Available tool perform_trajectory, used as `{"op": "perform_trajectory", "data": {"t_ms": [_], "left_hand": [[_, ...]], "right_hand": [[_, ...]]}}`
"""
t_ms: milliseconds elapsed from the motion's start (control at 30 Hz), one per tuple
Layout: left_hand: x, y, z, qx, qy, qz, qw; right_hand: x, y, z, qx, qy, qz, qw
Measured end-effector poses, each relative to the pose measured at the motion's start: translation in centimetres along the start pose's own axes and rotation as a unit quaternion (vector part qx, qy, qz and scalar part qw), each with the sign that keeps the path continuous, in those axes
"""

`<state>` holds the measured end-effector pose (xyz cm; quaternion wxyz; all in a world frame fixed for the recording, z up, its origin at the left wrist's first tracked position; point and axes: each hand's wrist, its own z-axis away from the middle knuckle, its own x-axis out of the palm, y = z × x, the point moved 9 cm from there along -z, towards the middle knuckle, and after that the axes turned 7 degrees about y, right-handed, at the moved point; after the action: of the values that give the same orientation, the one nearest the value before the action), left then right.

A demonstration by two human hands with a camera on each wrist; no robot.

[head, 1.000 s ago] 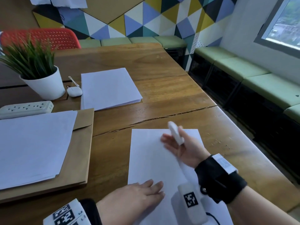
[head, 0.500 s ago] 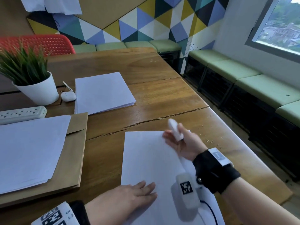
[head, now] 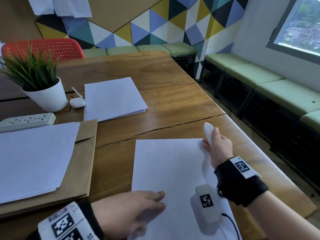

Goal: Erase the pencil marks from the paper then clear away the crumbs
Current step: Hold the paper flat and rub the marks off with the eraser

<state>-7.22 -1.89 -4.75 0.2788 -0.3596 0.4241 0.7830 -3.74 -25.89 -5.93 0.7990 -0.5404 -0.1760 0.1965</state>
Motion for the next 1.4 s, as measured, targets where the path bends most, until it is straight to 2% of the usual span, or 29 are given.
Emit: {"op": "perform_trajectory", "data": {"t_ms": [100,200,267,300,367,433,533,700,767,867,900,1000,1067,1200,1267,1333,1400], "left_hand": [[-2.9,-0.7,-1.4,-0.052,0.059,0.028,0.996],[-5.9,-2.3,-4.0,-0.124,0.156,-0.007,0.98],[-7.2,-3.4,-5.6,-0.16,0.196,-0.041,0.967],[-7.5,-4.0,-6.4,-0.173,0.202,-0.049,0.963],[-7.2,-4.9,-8.0,-0.19,0.171,-0.048,0.965],[-6.5,-4.9,-9.1,-0.178,0.125,-0.05,0.975],[-5.5,-4.8,-10.2,-0.158,0.078,-0.069,0.982],[-5.3,-5.2,-10.4,-0.154,0.087,-0.053,0.983],[-5.2,-5.3,-10.6,-0.156,0.083,-0.069,0.982],[-5.1,-5.4,-10.6,-0.157,0.084,-0.077,0.981],[-5.1,-5.4,-10.6,-0.154,0.087,-0.076,0.981],[-5.1,-5.4,-10.7,-0.142,0.098,-0.052,0.984],[-4.9,-5.6,-10.8,-0.144,0.095,-0.049,0.984],[-4.6,-6.0,-11.1,-0.156,0.089,-0.081,0.98],[-4.5,-5.9,-11.1,-0.155,0.092,-0.079,0.98],[-4.6,-5.9,-11.0,-0.151,0.095,-0.074,0.981],[-4.7,-5.8,-10.9,-0.146,0.099,-0.064,0.982]], "right_hand": [[0.4,-0.1,1.0,0.014,-0.087,0.076,0.993],[1.2,0.0,2.6,0.011,-0.168,0.196,0.966],[1.9,-0.2,3.3,-0.008,-0.214,0.252,0.944],[2.2,-0.3,3.4,-0.025,-0.234,0.287,0.929],[2.9,-0.5,3.7,-0.064,-0.258,0.367,0.891],[3.5,-0.9,3.4,-0.106,-0.252,0.424,0.864],[4.9,-1.6,3.4,-0.163,-0.237,0.452,0.844],[7.9,-0.9,5.1,-0.205,-0.294,0.492,0.793],[7.8,-1.5,4.1,-0.222,-0.256,0.543,0.768],[7.5,-2.8,3.0,-0.245,-0.164,0.595,0.748],[7.9,-2.8,3.2,-0.254,-0.157,0.598,0.744],[9.7,-1.5,4.4,-0.262,-0.204,0.578,0.746],[9.5,-1.2,4.2,-0.253,-0.211,0.581,0.744],[7.5,-2.8,1.8,-0.239,-0.142,0.615,0.738],[7.5,-3.1,1.8,-0.238,-0.129,0.6,0.753],[8.6,-2.2,2.8,-0.228,-0.169,0.572,0.77],[9.0,-1.2,3.8,-0.212,-0.198,0.565,0.772]]}}
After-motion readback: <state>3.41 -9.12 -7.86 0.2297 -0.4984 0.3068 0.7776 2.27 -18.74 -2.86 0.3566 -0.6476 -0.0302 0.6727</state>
